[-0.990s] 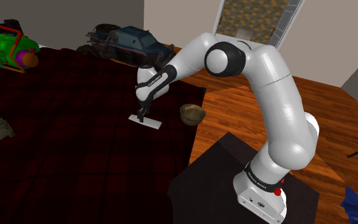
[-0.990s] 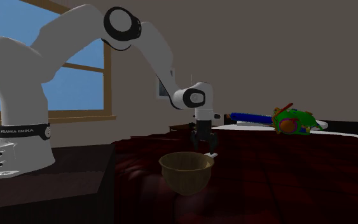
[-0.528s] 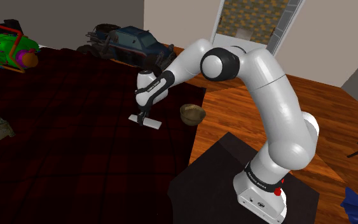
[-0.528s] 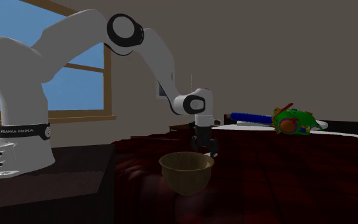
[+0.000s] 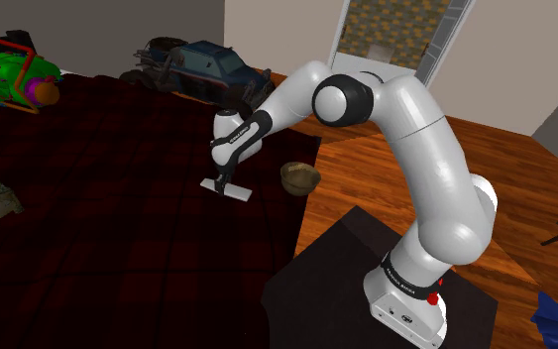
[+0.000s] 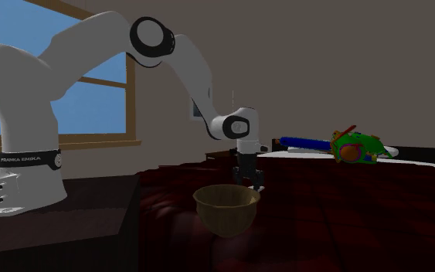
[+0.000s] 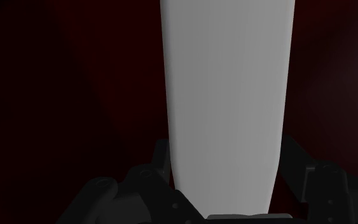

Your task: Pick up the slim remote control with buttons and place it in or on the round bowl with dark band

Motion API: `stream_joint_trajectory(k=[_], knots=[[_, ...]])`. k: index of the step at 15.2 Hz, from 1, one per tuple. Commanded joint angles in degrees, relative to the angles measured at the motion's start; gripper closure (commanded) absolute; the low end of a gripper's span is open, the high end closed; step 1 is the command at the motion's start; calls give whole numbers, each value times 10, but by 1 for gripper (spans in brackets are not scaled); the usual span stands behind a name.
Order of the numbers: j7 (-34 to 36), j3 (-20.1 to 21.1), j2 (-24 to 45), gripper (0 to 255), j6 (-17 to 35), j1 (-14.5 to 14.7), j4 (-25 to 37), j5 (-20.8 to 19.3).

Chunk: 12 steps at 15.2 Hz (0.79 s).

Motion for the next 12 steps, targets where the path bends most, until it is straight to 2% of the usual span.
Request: stream_joint_trajectory(k=[1,7,12], knots=[[0,0,0,255,0,0,0,0],[0,0,0,255,0,0,0,0],[-1,2,-33,255,-18,-2,-15,2]])
